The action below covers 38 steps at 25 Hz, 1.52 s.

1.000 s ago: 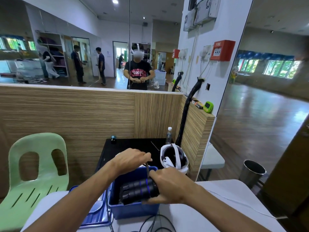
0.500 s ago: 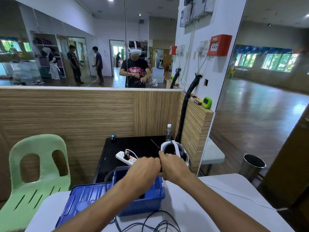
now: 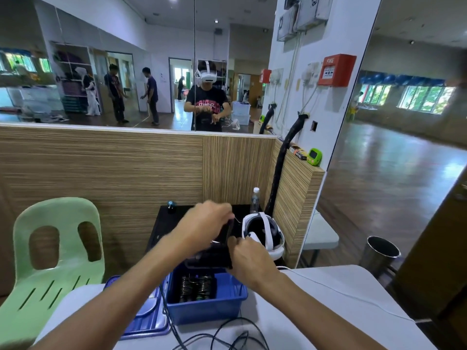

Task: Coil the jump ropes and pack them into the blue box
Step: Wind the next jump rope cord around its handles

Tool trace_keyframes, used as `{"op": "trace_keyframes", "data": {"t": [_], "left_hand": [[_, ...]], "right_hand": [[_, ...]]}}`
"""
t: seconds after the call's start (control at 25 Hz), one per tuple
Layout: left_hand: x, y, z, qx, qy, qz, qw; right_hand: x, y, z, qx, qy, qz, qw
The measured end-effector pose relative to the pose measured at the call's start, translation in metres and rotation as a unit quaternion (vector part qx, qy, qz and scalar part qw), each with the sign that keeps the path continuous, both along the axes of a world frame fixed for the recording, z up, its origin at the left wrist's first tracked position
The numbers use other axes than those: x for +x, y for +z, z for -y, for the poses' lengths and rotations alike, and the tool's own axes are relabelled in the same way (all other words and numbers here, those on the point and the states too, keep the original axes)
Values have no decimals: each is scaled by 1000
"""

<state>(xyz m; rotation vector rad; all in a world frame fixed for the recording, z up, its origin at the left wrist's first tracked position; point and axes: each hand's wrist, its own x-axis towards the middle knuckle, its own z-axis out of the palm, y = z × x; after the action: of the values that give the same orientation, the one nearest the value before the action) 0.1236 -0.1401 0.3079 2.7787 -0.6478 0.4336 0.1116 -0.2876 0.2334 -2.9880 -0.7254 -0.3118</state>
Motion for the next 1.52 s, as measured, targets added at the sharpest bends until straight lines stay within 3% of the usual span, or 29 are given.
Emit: {"op": "trace_keyframes", "data": {"t": [0.16,0.24,0.32,0.44,0.52,0.6,0.72,0.8,0.84,0.92,1.04,1.12,1.2,1.28,1.36,1.52], "left_hand": [[-42,-40,14,86,-26,75,993],[-52,-64,16,91,-23,100,991],[-60,-81,22,92,16,62,994],[-67,-101,29,43,78,78,993],[-66,-108,31,-45,88,107,989],[-69,-108,33,-211,73,71,972],[-71,-99,38,-472,104,-37,874],[-71,-90,35,-552,114,-121,817],[-72,-86,34,-565,110,-141,806],[-74,-81,35,-534,103,-115,831],[-73,-84,40,-251,134,-1,959],[-72,-89,44,-119,163,48,978],[-74,-88,44,-109,139,73,982],[-74,-91,41,-289,141,81,944],[-74,-91,41,-446,153,-41,881],[-74,-80,36,-610,138,-225,747]], "right_hand": [[20,3,11,25,-55,-16,998],[23,5,12,17,-68,-19,997],[25,5,9,39,-79,-26,996],[30,3,4,99,-63,-10,993],[32,3,5,123,-63,17,990],[32,4,6,140,-64,35,987],[32,3,7,124,-72,47,989],[31,4,8,112,-81,46,989],[30,4,10,110,-84,40,990],[28,4,11,100,-95,28,990],[25,1,11,93,-106,8,990],[25,1,11,106,-110,6,988],[26,1,13,111,-110,10,988],[26,2,14,109,-113,15,987],[26,2,13,113,-117,17,986],[26,4,11,99,-117,32,988]]}}
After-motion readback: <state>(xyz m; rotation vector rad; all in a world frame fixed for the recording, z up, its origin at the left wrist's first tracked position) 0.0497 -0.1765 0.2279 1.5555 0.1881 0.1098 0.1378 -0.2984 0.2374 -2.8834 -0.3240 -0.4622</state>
